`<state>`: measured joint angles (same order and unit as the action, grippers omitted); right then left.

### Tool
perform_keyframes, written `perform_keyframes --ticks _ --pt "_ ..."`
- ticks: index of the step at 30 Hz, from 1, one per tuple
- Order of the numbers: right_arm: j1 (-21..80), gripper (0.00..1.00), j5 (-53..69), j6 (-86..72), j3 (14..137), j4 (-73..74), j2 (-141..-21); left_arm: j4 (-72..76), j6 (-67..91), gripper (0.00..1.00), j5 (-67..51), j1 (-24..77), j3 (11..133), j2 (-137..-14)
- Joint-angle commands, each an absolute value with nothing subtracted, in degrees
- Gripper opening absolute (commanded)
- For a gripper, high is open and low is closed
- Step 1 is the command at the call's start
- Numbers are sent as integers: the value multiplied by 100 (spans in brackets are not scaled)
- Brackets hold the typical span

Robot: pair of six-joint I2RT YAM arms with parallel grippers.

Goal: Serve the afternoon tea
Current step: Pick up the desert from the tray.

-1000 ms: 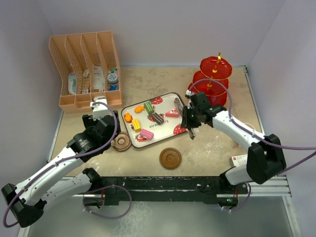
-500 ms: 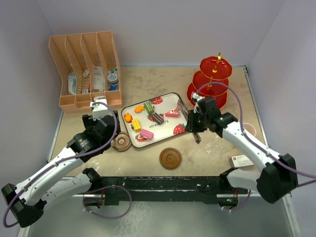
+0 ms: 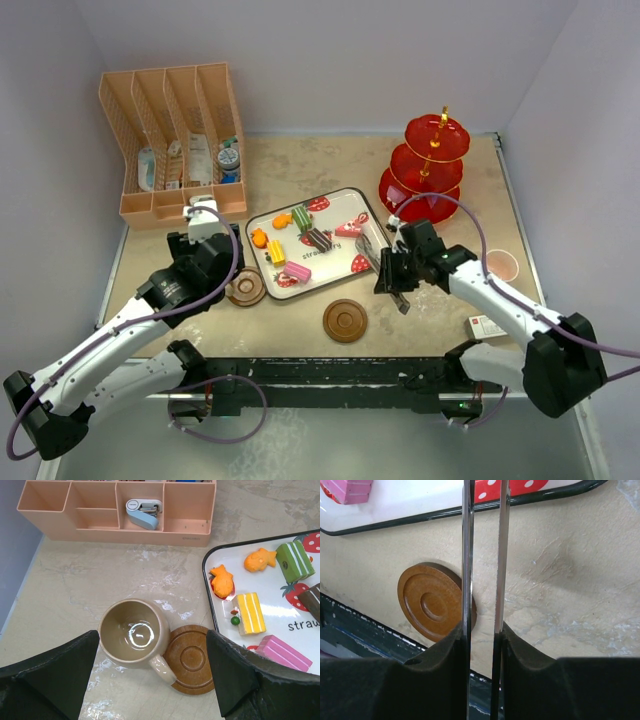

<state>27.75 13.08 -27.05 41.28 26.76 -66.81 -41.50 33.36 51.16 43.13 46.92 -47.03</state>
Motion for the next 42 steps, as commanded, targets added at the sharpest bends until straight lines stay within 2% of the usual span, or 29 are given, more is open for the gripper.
perform_keyframes --ticks 1,14,28,33,42 --pt "2795 32 1485 -2764 4252 2240 -6895 -4080 3322 85 5211 4300 4808 -4678" --pt "2782 29 435 -3179 4706 2022 -7562 -4104 3348 85 5230 4301 4803 -4680" --pt "2767 30 30 -2895 5580 2265 -8186 -4104 3343 85 5213 4298 4808 -4612" --pt "2769 31 -34 -2822 5632 2603 -7847 -4094 3340 85 5206 4299 4803 -4593" --pt "2792 40 422 -2467 5388 2772 -7257 -4068 3305 85 5172 4298 4802 -4561"
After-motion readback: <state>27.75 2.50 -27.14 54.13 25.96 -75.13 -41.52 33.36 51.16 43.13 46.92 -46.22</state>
